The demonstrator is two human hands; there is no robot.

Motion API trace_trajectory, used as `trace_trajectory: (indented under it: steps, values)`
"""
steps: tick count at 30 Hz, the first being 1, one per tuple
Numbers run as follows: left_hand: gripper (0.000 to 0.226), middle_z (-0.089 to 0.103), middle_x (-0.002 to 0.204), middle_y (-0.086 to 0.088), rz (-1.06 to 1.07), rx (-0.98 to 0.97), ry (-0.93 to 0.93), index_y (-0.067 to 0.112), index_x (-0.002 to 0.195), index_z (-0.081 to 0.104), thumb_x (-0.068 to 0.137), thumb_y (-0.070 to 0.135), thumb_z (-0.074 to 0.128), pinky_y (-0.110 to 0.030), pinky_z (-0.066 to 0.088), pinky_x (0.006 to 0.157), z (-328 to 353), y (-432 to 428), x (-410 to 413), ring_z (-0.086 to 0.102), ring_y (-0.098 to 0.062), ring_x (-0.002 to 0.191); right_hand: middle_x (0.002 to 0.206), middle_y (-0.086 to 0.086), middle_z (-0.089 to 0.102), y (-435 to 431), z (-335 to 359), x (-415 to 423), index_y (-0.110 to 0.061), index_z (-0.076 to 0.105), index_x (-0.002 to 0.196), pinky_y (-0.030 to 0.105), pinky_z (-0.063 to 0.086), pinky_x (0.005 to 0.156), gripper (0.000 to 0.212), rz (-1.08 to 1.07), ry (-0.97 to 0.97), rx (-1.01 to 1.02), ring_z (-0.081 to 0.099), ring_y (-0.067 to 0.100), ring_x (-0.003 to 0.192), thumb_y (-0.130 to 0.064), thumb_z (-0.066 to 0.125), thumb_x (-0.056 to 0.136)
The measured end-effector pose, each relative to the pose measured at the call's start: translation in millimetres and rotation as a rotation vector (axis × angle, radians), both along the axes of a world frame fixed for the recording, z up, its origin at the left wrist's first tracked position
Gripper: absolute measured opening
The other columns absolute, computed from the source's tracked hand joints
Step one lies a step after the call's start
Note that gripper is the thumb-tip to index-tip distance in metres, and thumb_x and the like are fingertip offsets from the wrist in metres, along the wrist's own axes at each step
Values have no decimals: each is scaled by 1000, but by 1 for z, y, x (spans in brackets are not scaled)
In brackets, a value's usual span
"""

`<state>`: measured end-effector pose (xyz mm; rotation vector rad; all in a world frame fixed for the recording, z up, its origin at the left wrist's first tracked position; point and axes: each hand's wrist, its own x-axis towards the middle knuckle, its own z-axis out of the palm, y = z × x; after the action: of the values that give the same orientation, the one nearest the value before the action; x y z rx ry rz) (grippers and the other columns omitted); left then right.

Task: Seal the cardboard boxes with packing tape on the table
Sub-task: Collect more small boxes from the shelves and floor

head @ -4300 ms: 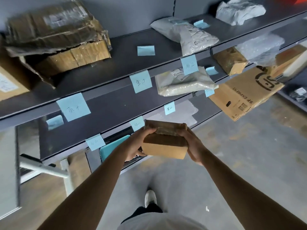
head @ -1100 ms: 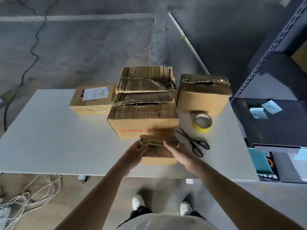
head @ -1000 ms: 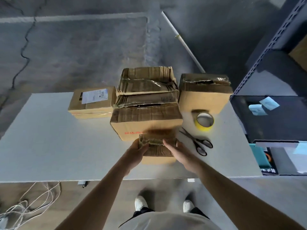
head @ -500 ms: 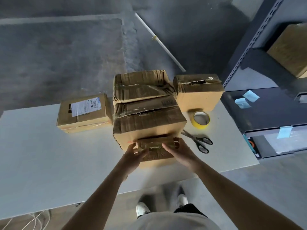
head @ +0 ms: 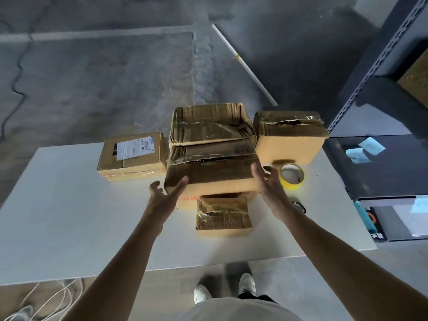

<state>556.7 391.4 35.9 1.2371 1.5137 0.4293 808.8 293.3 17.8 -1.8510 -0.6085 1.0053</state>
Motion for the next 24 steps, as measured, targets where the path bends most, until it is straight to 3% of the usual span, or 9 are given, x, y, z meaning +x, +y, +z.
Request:
trace_trajectory:
  steps: [4,8,11,14,17,21,24]
  values:
    - [80,42,147,-12,-13,109,0,15,148,30,89,66,47,-35,38,87,12,16,7,45,-31,128,128,4,54,22,17,6,-15,40,144,33,39,87,83,25,-3,-5,51,18,107,-74,44,85]
    - [64,56,123,-9,-72,139,10,13,140,42,96,59,42,-24,41,66,13,24,16,53,-20,101,146,9,47,41,27,14,-15,40,148,45,40,104,97,6,49,-87,45,31,132,-83,42,79]
    - [59,58,116,-8,-89,141,32,12,137,44,98,57,42,-24,42,64,9,25,19,55,-20,99,151,10,42,49,30,19,-15,37,151,48,38,109,110,29,88,-147,41,32,136,-89,47,70]
    - [55,58,112,-8,-65,131,47,12,135,45,100,54,39,-23,43,64,8,27,21,56,-20,98,146,8,46,55,24,20,-12,38,149,43,38,103,89,1,112,-168,45,30,131,-72,51,85]
    - [54,59,110,-8,-64,120,68,13,133,46,100,55,38,-26,47,67,8,29,21,58,-22,98,123,2,59,55,19,21,-15,48,140,36,40,93,72,-9,171,-144,53,22,109,-64,57,89]
    - [50,61,106,-7,-44,101,81,14,128,52,101,54,37,-30,49,73,7,31,24,59,-24,98,125,2,61,53,14,27,-15,51,139,39,42,103,71,19,222,-127,55,22,115,-62,62,86]
    - [48,60,104,-6,-9,99,98,13,129,52,103,51,36,-29,48,73,8,31,28,58,-22,97,125,2,61,53,12,27,-16,53,138,36,44,99,70,24,207,-109,56,22,116,-62,63,86]
